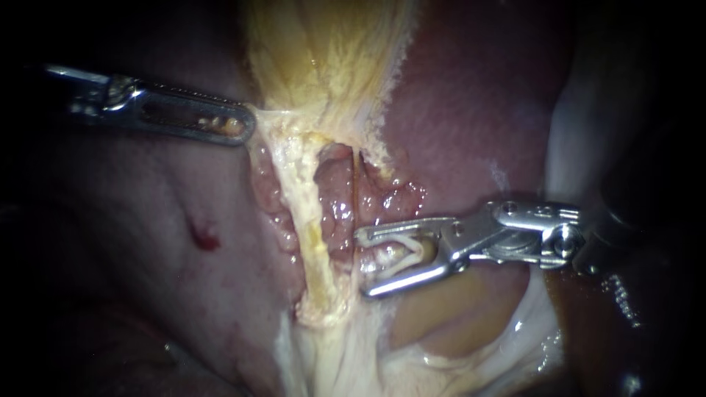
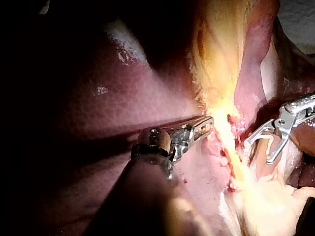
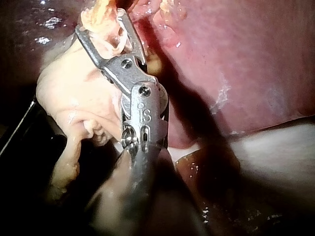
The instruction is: Clipping first clip left tube
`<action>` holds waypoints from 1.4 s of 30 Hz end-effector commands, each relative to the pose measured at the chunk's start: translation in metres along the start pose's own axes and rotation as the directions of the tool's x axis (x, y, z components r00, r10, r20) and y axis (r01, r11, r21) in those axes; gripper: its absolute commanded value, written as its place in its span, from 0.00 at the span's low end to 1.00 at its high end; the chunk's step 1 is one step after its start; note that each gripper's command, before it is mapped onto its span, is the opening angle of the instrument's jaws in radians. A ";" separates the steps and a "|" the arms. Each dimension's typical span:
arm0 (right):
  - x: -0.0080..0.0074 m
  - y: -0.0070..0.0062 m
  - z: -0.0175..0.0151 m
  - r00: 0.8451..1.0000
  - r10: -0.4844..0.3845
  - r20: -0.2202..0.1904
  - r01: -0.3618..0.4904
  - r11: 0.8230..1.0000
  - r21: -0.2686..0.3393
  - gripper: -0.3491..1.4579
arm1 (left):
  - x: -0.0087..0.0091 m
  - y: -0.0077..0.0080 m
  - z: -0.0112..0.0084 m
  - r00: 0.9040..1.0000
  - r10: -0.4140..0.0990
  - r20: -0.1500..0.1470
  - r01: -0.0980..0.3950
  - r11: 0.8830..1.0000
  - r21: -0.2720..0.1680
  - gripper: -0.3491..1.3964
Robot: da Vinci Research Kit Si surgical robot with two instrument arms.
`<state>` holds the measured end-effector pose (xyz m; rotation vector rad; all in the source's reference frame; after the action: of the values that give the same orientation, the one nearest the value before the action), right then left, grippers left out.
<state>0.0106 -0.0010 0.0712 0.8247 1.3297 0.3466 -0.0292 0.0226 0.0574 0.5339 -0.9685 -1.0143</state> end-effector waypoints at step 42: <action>-0.0015 0.0041 0.0021 1.000 -0.006 0.003 0.006 1.000 -0.021 0.47 | 0.0000 0.0000 0.0000 1.000 0.000 0.000 0.000 1.000 0.000 0.00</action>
<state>0.0132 0.0001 0.0752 0.8030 1.3230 0.3549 -0.0293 0.0226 0.0573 0.5339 -0.9688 -1.0144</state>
